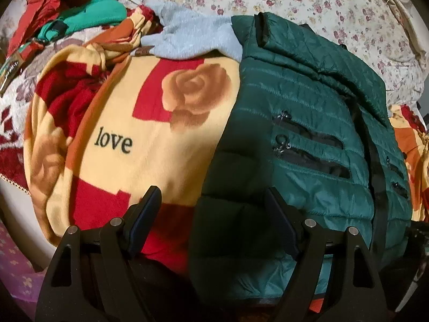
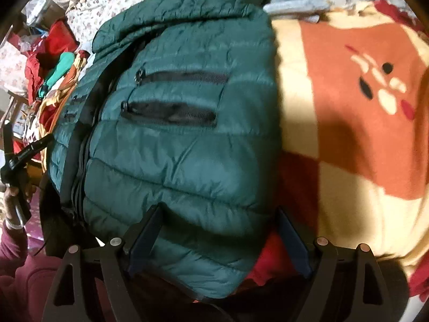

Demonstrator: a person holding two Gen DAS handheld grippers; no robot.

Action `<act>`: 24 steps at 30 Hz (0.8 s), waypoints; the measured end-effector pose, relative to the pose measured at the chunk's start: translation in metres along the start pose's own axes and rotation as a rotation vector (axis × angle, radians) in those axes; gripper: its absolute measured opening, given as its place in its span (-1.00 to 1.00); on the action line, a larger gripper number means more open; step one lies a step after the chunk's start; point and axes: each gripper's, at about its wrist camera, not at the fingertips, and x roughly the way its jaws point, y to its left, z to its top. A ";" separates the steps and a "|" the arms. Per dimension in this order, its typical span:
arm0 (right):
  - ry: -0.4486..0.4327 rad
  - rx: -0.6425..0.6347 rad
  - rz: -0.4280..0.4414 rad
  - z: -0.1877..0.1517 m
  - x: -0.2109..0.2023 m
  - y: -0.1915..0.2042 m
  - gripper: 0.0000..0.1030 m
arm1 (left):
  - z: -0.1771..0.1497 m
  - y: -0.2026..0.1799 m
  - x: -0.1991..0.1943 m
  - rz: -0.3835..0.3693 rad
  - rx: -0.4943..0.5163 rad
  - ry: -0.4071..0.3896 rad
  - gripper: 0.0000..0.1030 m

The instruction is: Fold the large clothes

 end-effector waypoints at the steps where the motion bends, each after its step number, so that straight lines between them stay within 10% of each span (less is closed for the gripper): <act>1: 0.003 0.003 0.012 -0.001 0.002 0.000 0.61 | -0.001 0.000 0.001 -0.001 -0.001 0.004 0.55; 24: 0.012 -0.023 0.045 -0.013 0.007 0.003 0.67 | -0.015 -0.003 0.007 -0.013 0.003 0.026 0.55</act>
